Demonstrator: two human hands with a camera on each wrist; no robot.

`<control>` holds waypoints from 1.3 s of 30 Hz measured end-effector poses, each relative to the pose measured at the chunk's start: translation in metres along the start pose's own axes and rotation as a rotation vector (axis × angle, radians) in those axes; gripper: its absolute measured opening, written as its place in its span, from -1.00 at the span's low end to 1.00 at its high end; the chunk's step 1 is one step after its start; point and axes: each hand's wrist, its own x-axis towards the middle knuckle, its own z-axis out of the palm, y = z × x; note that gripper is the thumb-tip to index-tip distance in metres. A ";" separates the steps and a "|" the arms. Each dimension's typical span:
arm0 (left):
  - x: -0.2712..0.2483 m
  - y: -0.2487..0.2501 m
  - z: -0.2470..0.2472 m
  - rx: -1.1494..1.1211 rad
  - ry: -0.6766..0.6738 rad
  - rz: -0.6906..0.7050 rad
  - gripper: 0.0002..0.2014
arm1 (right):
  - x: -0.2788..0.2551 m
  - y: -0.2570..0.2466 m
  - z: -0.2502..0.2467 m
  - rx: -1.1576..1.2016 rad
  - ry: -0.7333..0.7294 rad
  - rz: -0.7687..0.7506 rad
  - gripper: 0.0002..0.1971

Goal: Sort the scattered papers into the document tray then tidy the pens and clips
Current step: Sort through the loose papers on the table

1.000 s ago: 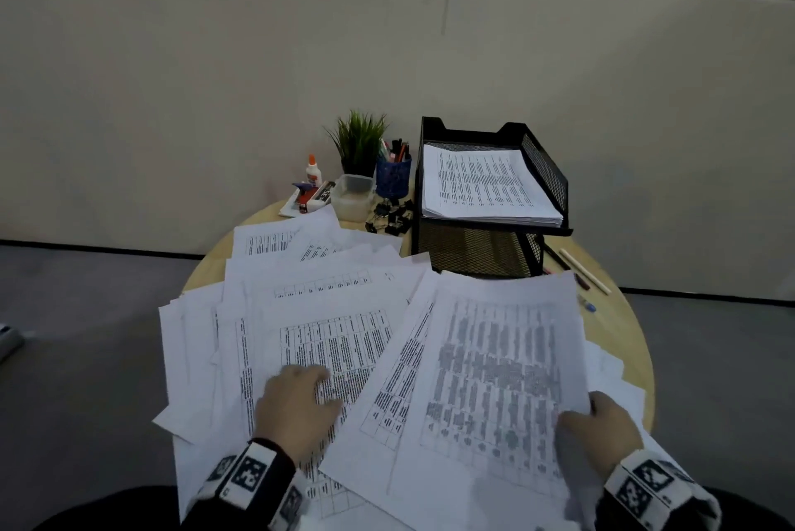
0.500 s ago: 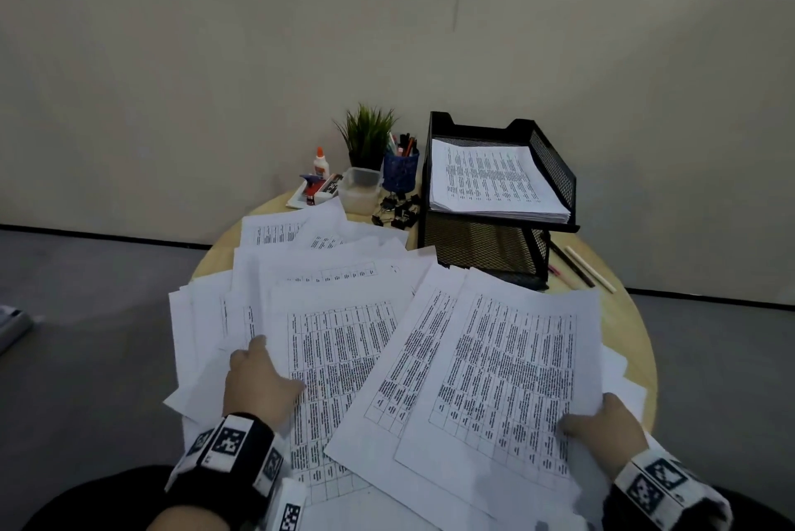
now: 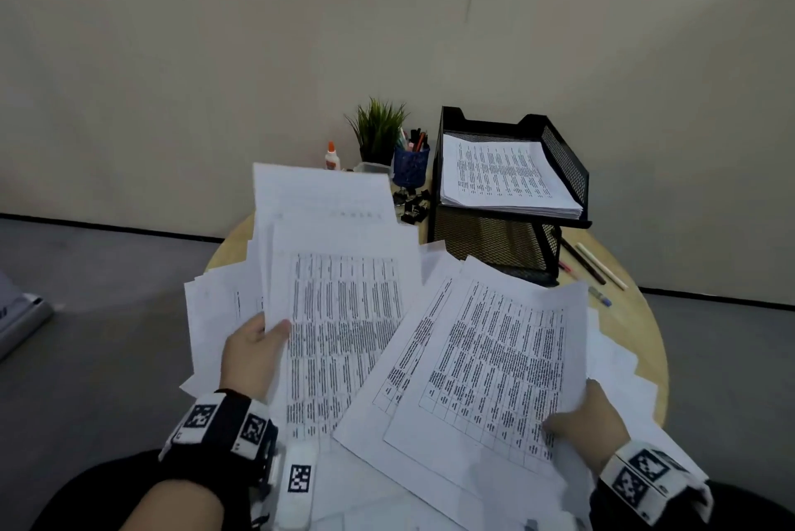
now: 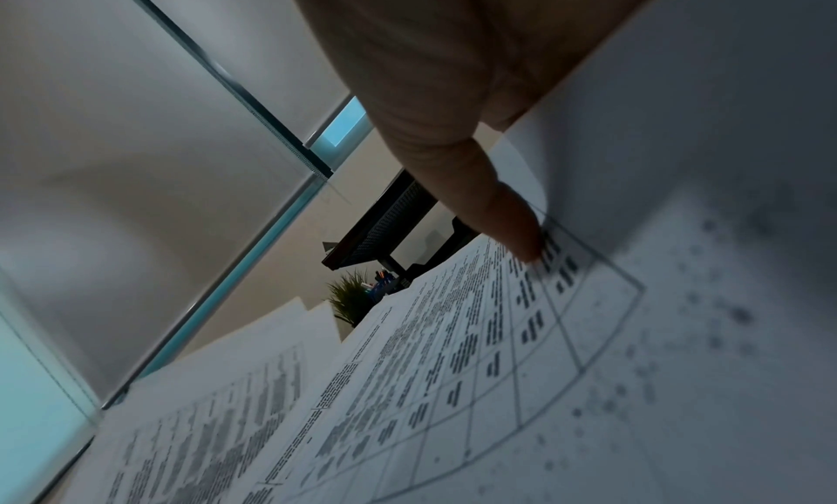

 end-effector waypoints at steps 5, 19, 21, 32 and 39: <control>-0.004 0.007 -0.001 -0.166 0.043 0.026 -0.81 | 0.005 0.006 0.004 0.068 0.034 -0.005 -0.55; 0.017 0.033 -0.020 -0.157 0.424 0.180 -0.75 | 0.007 0.007 0.005 0.091 -0.043 0.015 -0.48; 0.027 0.041 -0.027 -0.151 0.428 0.184 -0.82 | 0.004 0.005 0.002 0.081 -0.058 0.021 -0.47; 0.038 0.107 -0.026 -0.097 0.409 0.321 -0.87 | -0.007 -0.005 -0.002 0.171 -0.197 0.052 -0.49; 0.008 0.050 0.020 0.020 0.206 0.166 -0.75 | -0.014 -0.009 -0.001 0.272 -0.083 -0.029 -0.61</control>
